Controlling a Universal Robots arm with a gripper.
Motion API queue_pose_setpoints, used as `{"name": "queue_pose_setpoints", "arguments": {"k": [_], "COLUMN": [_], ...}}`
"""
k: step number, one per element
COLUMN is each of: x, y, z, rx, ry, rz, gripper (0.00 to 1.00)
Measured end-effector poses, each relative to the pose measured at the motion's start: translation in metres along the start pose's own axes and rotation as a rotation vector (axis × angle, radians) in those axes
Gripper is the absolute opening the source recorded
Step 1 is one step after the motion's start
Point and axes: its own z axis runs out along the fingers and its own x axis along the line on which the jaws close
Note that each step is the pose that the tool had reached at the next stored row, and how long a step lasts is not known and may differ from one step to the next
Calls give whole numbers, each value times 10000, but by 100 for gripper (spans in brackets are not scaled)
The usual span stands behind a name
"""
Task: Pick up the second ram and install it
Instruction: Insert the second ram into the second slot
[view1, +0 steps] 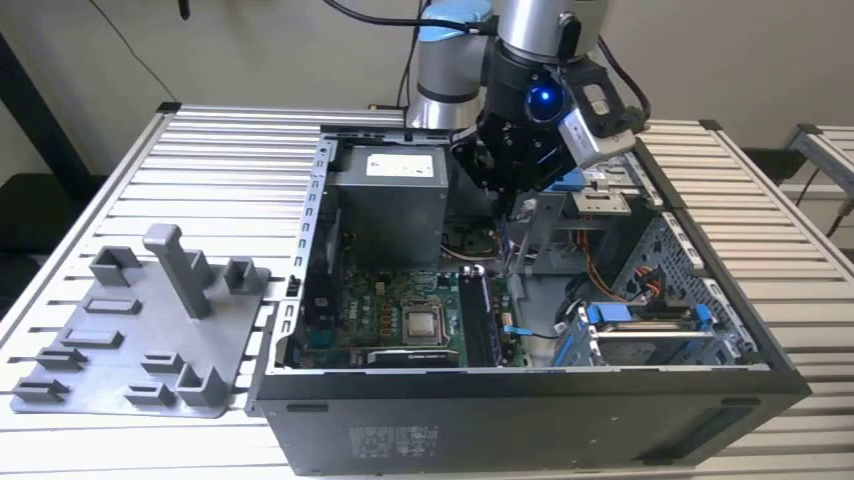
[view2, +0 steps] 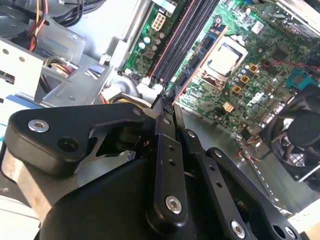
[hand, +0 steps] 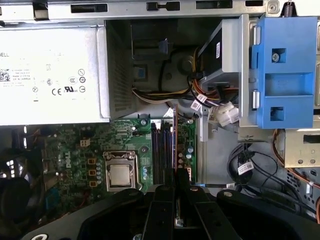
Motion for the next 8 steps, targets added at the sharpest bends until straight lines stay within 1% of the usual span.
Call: {"name": "queue_pose_setpoints", "arguments": {"k": [8], "x": [0], "y": [0], "z": [41], "rx": [0], "ry": [0], "rz": [38], "gripper": [14]}}
